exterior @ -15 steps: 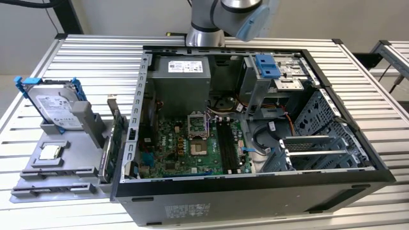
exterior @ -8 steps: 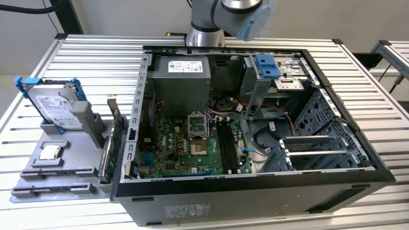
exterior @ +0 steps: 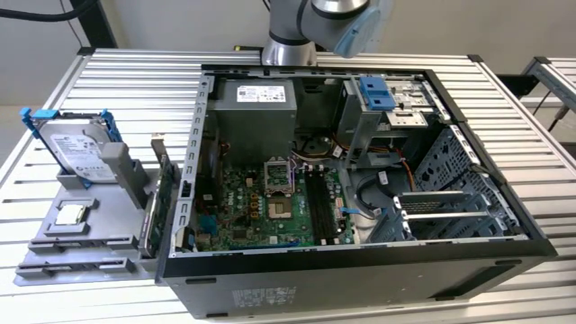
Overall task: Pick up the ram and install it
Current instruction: 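Pick up the ram and move it above insertion slot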
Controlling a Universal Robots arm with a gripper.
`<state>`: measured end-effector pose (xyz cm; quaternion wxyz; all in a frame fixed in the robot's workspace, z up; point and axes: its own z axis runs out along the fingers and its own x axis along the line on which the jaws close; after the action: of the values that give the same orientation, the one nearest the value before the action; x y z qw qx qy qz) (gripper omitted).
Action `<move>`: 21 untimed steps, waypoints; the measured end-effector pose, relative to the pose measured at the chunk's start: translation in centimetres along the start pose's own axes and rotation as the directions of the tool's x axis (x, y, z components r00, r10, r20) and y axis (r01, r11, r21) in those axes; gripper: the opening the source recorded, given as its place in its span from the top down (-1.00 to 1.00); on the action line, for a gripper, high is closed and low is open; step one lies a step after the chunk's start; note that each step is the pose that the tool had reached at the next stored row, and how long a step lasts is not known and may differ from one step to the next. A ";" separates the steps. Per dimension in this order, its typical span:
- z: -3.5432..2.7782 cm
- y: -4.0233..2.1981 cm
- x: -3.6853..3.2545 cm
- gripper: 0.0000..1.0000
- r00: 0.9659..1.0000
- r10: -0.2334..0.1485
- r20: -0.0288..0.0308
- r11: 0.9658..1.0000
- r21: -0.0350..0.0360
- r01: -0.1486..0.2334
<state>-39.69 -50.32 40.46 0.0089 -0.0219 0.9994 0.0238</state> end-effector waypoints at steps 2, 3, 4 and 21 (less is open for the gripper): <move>0.00 0.00 0.00 1.00 1.000 -0.003 0.000 1.000 0.000 0.003; 0.00 0.00 0.00 1.00 1.000 -0.007 0.000 1.000 0.000 0.007; 0.01 0.00 0.00 1.00 1.000 -0.013 -0.001 1.000 0.000 0.013; 0.00 -0.01 0.05 1.00 0.997 -0.082 -0.004 0.997 -0.001 0.082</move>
<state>-39.74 -50.32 40.46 0.0079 -0.0630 0.9977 0.0235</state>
